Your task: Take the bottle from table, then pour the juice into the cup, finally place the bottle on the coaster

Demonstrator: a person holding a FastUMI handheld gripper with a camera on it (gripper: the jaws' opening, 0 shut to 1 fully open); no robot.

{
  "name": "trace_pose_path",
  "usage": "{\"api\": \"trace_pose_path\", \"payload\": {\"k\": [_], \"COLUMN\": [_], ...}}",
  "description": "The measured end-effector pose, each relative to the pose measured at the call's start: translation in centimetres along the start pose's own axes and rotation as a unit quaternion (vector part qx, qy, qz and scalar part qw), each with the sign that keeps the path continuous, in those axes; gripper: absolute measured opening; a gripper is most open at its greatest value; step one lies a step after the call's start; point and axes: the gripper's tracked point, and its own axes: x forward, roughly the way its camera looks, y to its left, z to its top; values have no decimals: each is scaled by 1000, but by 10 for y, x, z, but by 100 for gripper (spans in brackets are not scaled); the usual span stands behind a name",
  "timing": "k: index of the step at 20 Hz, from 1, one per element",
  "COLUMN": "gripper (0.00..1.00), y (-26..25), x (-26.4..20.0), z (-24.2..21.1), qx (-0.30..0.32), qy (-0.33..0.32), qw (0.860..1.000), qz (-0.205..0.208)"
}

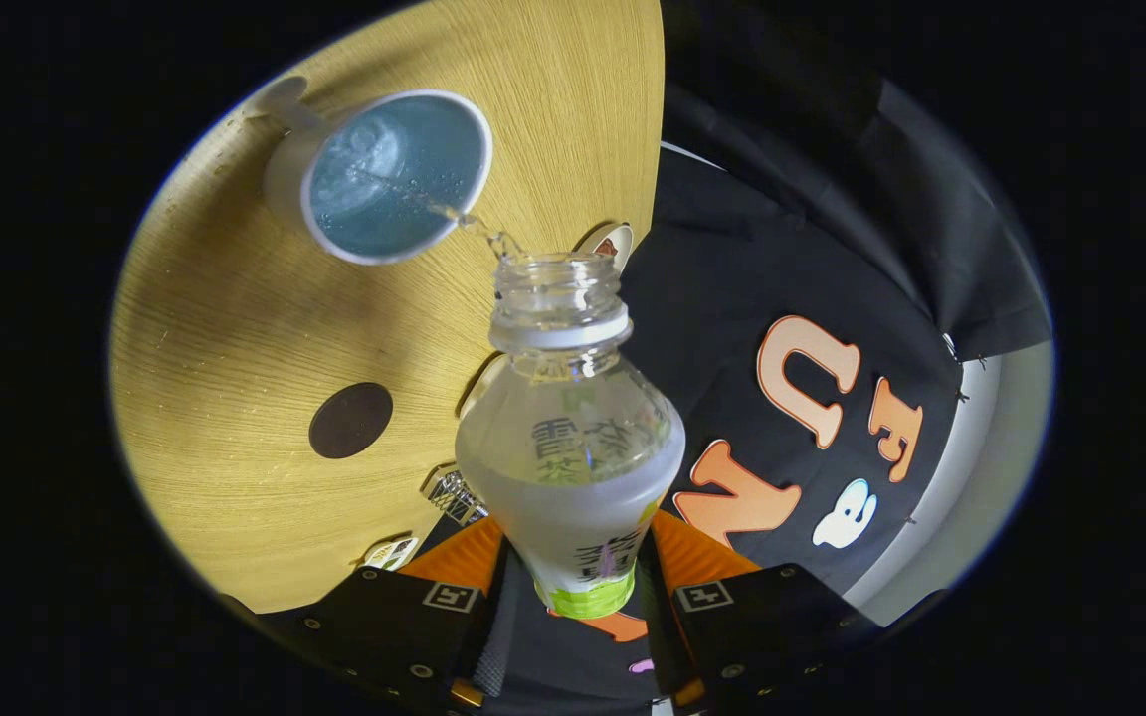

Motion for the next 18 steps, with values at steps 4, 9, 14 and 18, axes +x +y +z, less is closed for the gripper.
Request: {"api": "trace_pose_path", "payload": {"k": [4,9,14,18], "gripper": [57,57,57,57], "y": [1,4,2,8], "x": [3,1,2,4], "z": [0,1,0,-1], "qx": [-6,-11,-2,7], "qy": [0,-3,-3,-2], "qw": [1000,1000,1000,1000], "qz": [1,7,9,17]}}
